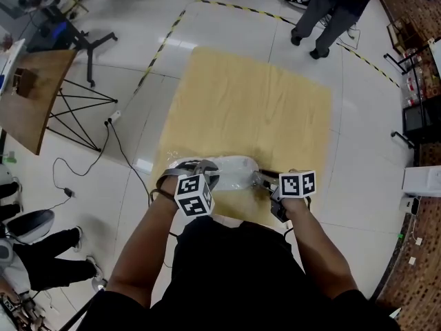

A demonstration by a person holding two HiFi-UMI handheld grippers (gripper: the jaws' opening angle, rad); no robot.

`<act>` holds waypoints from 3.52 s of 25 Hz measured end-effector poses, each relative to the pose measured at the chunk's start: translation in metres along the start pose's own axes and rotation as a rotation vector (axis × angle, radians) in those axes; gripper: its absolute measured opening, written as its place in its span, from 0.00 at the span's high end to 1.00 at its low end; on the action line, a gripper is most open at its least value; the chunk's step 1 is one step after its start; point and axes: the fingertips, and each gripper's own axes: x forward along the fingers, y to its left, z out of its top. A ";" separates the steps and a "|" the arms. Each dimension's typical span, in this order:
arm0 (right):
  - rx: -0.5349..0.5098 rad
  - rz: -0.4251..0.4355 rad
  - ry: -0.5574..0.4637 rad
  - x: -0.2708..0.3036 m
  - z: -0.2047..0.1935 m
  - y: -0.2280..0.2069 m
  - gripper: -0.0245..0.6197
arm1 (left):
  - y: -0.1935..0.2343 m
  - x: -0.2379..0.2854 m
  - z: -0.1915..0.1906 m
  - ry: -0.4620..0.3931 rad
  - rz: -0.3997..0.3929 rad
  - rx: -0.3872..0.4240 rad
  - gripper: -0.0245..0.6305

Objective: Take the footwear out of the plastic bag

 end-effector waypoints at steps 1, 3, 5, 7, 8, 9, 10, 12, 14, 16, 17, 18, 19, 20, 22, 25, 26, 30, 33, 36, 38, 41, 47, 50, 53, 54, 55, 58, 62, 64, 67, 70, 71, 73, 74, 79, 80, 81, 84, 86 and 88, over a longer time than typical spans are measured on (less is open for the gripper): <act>-0.001 0.012 -0.012 -0.003 0.001 0.003 0.83 | 0.000 -0.001 -0.001 0.003 0.000 0.000 0.84; 0.003 0.039 -0.038 -0.009 0.004 0.007 0.85 | 0.000 -0.002 -0.002 0.009 0.003 0.002 0.84; 0.001 0.050 -0.057 -0.016 0.005 0.007 0.86 | -0.001 -0.002 -0.001 0.010 0.008 0.006 0.84; -0.005 0.041 -0.069 -0.021 0.004 0.004 0.86 | -0.001 -0.001 0.000 0.012 0.014 0.015 0.85; -0.003 0.037 -0.074 -0.022 0.004 0.002 0.86 | -0.002 0.000 -0.001 0.015 0.017 0.019 0.85; -0.001 0.035 -0.079 -0.024 0.004 0.001 0.86 | -0.002 0.000 -0.001 0.017 0.020 0.022 0.85; 0.000 0.033 -0.084 -0.026 0.003 -0.001 0.86 | -0.002 0.000 -0.001 0.019 0.022 0.024 0.85; 0.002 0.025 -0.094 -0.032 0.003 -0.002 0.86 | -0.002 -0.001 -0.001 0.022 0.026 0.023 0.85; 0.009 0.018 -0.106 -0.041 0.002 -0.004 0.86 | -0.003 -0.003 0.001 0.024 0.029 0.022 0.85; 0.011 0.012 -0.113 -0.047 0.000 -0.007 0.86 | -0.004 -0.004 0.002 0.026 0.034 0.023 0.85; 0.010 0.008 -0.115 -0.048 -0.001 -0.009 0.86 | -0.004 -0.004 0.002 0.026 0.036 0.025 0.85; 0.010 0.003 -0.117 -0.050 -0.003 -0.010 0.86 | -0.004 -0.004 0.001 0.026 0.037 0.027 0.85; 0.010 -0.001 -0.119 -0.050 -0.004 -0.011 0.86 | -0.005 -0.004 0.001 0.026 0.037 0.029 0.86; 0.011 -0.005 -0.120 -0.051 -0.004 -0.012 0.86 | -0.005 -0.006 0.000 0.025 0.037 0.030 0.86; 0.011 -0.010 -0.122 -0.051 -0.004 -0.012 0.86 | -0.006 -0.009 -0.002 0.030 0.038 0.034 0.86; 0.010 -0.013 -0.124 -0.052 -0.006 -0.013 0.86 | -0.010 -0.013 -0.006 0.044 0.042 0.043 0.86; 0.010 -0.011 -0.124 -0.053 -0.007 -0.013 0.86 | -0.012 -0.014 -0.007 0.048 0.043 0.044 0.86; 0.006 -0.004 -0.122 -0.053 -0.009 -0.012 0.86 | -0.015 -0.017 -0.015 0.066 0.050 0.038 0.87; 0.003 -0.008 -0.117 -0.051 -0.011 -0.013 0.86 | -0.017 -0.020 -0.021 0.075 0.052 0.031 0.87; -0.004 -0.013 -0.114 -0.052 -0.012 -0.012 0.86 | -0.020 -0.023 -0.024 0.081 0.055 0.031 0.87; -0.008 -0.015 -0.111 -0.052 -0.013 -0.013 0.86 | -0.021 -0.024 -0.027 0.089 0.057 0.042 0.88; -0.016 -0.022 -0.108 -0.052 -0.014 -0.014 0.86 | -0.022 -0.026 -0.034 0.105 0.061 0.059 0.88; -0.019 -0.031 -0.103 -0.052 -0.018 -0.015 0.86 | -0.024 -0.031 -0.047 0.139 0.064 0.088 0.88; -0.018 -0.034 -0.103 -0.053 -0.019 -0.017 0.86 | -0.026 -0.032 -0.053 0.157 0.062 0.110 0.89; -0.017 -0.037 -0.101 -0.054 -0.020 -0.018 0.86 | -0.025 -0.033 -0.057 0.170 0.064 0.121 0.89; -0.017 -0.040 -0.101 -0.054 -0.020 -0.019 0.86 | -0.024 -0.034 -0.059 0.174 0.066 0.124 0.89; -0.017 -0.043 -0.100 -0.054 -0.021 -0.019 0.86 | -0.022 -0.035 -0.061 0.179 0.070 0.128 0.89; -0.014 -0.049 -0.101 -0.055 -0.021 -0.021 0.86 | -0.018 -0.037 -0.067 0.195 0.085 0.141 0.89; -0.011 -0.051 -0.103 -0.056 -0.022 -0.022 0.86 | -0.018 -0.038 -0.069 0.191 0.082 0.131 0.89; -0.013 -0.056 -0.103 -0.056 -0.020 -0.022 0.86 | -0.017 -0.038 -0.071 0.189 0.079 0.129 0.90; -0.014 -0.060 -0.103 -0.056 -0.019 -0.024 0.86 | -0.015 -0.041 -0.076 0.195 0.075 0.125 0.90; -0.013 -0.070 -0.103 -0.060 -0.019 -0.028 0.86 | -0.015 -0.044 -0.078 0.207 0.081 0.123 0.90; -0.013 -0.072 -0.103 -0.062 -0.019 -0.029 0.86 | -0.015 -0.044 -0.079 0.211 0.082 0.122 0.90; -0.014 -0.072 -0.101 -0.062 -0.019 -0.031 0.86 | -0.014 -0.046 -0.081 0.217 0.085 0.121 0.90; -0.014 -0.071 -0.100 -0.061 -0.019 -0.032 0.86 | -0.013 -0.046 -0.083 0.220 0.087 0.120 0.91; -0.013 -0.073 -0.098 -0.058 -0.018 -0.032 0.86 | -0.008 -0.050 -0.091 0.233 0.105 0.127 0.91; -0.014 -0.073 -0.098 -0.059 -0.018 -0.033 0.86 | -0.007 -0.051 -0.093 0.236 0.107 0.127 0.91; -0.015 -0.074 -0.098 -0.059 -0.018 -0.033 0.86 | -0.008 -0.051 -0.094 0.240 0.106 0.125 0.91; -0.020 -0.081 -0.097 -0.061 -0.017 -0.034 0.86 | -0.008 -0.053 -0.098 0.244 0.102 0.117 0.91; -0.022 -0.088 -0.095 -0.063 -0.016 -0.035 0.86 | -0.007 -0.055 -0.099 0.246 0.103 0.116 0.91; -0.022 -0.091 -0.095 -0.064 -0.015 -0.035 0.86 | -0.005 -0.058 -0.101 0.249 0.107 0.116 0.91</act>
